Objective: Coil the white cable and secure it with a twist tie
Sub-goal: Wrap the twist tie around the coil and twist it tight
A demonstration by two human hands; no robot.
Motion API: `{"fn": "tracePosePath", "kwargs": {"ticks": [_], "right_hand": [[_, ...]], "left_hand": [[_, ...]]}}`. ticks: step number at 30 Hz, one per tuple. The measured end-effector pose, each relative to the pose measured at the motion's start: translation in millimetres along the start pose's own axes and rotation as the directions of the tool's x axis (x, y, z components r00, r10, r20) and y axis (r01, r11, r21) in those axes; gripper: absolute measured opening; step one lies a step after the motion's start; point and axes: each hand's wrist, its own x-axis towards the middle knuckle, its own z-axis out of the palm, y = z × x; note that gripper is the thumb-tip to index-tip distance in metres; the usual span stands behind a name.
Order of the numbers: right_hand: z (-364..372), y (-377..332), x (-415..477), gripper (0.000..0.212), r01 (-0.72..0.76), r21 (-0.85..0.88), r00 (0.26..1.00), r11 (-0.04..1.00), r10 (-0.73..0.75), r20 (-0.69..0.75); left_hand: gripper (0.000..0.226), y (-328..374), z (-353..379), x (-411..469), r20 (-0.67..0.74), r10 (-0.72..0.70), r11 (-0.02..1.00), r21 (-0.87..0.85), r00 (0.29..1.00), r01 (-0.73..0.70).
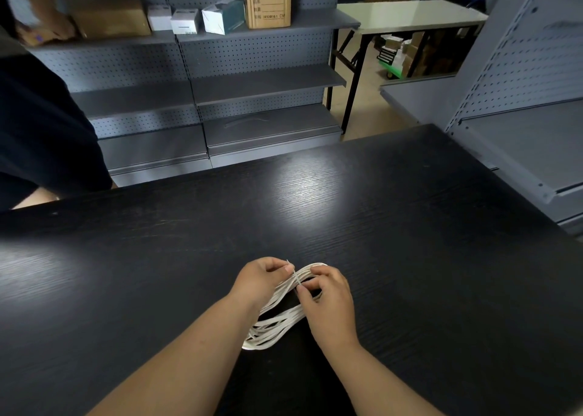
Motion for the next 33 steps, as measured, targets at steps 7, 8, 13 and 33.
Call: {"fn": "tracePosePath", "kwargs": {"ticks": [7,8,13,33], "right_hand": [[4,-1,0,0.010,0.001,-0.010,1.000,1.000,-0.001,-0.004],[4,-1,-1,0.010,0.002,-0.009,1.000,1.000,-0.002,-0.002],[6,-2,-1,0.010,-0.002,0.010,1.000,1.000,0.002,-0.008],[-1,-11,1,0.002,-0.010,0.016,1.000,1.000,0.010,-0.019]], "left_hand": [[0.013,-5,-9,3,0.071,-0.027,0.999,-0.039,0.997,0.030],[0.012,-6,-10,3,0.076,-0.034,0.998,-0.041,0.996,0.037],[0.011,-7,-8,3,0.072,-0.017,1.000,-0.013,0.997,0.018],[0.018,-1,7,-3,-0.096,0.081,0.996,-0.027,0.992,-0.083]]}}
